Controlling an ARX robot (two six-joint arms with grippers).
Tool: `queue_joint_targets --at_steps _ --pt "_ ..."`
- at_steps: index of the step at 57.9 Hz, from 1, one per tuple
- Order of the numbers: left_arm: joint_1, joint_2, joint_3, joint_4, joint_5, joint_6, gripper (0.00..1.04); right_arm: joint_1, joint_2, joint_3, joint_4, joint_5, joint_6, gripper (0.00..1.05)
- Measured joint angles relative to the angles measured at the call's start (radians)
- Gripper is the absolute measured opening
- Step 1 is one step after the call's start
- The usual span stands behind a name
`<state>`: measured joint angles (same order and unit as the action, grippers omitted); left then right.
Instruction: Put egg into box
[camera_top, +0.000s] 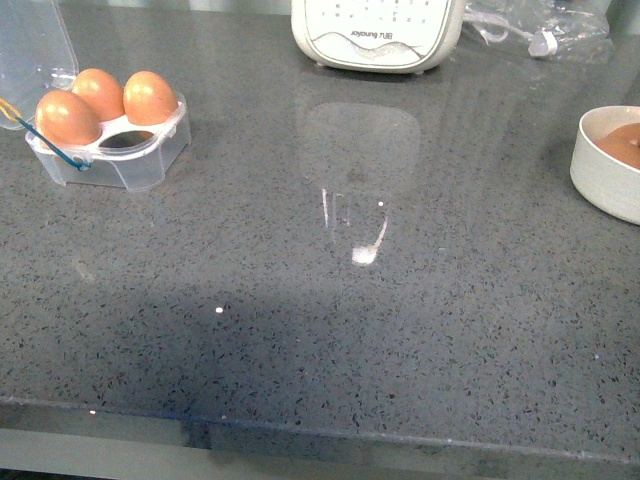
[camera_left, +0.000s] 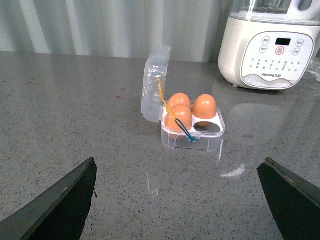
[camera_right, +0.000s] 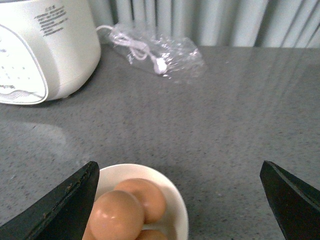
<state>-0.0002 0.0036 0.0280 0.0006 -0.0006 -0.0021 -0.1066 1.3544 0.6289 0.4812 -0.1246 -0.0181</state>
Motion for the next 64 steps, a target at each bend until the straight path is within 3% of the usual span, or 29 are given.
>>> queue_joint_targets --at_steps 31,64 --pt "0.0 0.0 0.0 0.0 0.0 0.0 0.98 -0.006 0.127 0.082 -0.131 -0.178 -0.001 0.97" --pt "0.0 0.0 0.0 0.0 0.0 0.0 0.98 -0.005 0.222 0.082 -0.124 -0.192 -0.005 0.97"
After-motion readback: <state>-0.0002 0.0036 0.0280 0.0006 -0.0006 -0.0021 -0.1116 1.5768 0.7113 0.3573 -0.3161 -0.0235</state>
